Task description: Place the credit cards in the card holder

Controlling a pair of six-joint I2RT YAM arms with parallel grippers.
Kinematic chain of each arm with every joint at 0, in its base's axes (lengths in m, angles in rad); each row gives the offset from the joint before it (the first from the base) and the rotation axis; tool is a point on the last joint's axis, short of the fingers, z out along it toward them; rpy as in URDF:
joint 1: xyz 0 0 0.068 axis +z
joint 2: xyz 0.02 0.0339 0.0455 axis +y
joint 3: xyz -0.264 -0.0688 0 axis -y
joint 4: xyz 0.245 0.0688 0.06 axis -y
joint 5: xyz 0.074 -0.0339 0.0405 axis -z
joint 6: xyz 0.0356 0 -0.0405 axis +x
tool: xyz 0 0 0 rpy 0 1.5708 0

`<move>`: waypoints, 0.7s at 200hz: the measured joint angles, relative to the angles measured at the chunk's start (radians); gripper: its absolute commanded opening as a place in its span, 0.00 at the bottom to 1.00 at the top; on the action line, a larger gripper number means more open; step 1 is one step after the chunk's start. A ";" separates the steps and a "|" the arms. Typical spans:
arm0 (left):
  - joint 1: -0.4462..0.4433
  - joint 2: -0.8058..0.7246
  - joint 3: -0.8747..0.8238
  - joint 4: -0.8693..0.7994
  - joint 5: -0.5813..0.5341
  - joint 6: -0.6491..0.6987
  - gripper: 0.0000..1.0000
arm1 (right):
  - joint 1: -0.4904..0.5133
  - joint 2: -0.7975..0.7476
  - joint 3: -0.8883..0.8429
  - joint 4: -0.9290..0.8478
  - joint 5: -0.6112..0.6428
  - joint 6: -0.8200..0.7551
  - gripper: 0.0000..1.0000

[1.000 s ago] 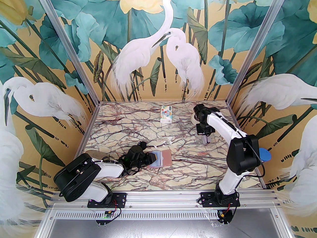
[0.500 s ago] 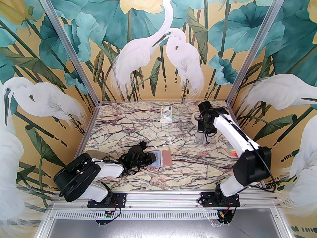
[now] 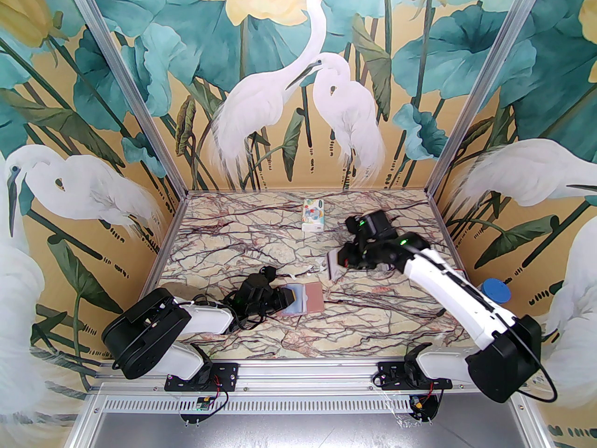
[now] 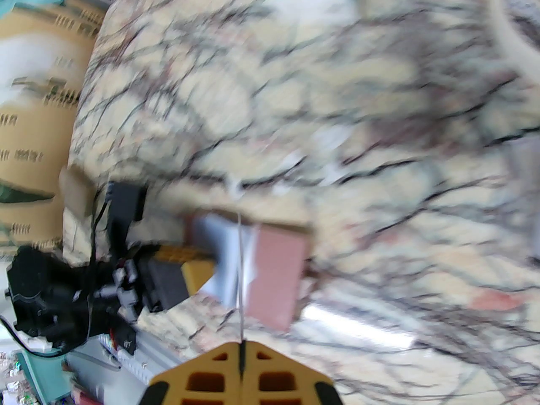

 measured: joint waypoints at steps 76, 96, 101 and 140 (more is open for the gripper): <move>0.000 -0.208 0.004 -0.212 -0.038 0.012 0.32 | 0.096 0.101 -0.135 0.236 -0.044 0.144 0.00; 0.000 -0.277 0.020 -0.281 -0.058 0.019 0.33 | 0.111 0.135 -0.146 0.285 -0.048 0.167 0.00; 0.000 -0.286 0.024 -0.294 -0.063 0.021 0.32 | 0.113 0.141 -0.148 0.293 -0.048 0.171 0.00; 0.000 -0.248 0.047 -0.361 -0.092 0.038 0.28 | 0.128 0.202 -0.169 0.364 -0.063 0.202 0.00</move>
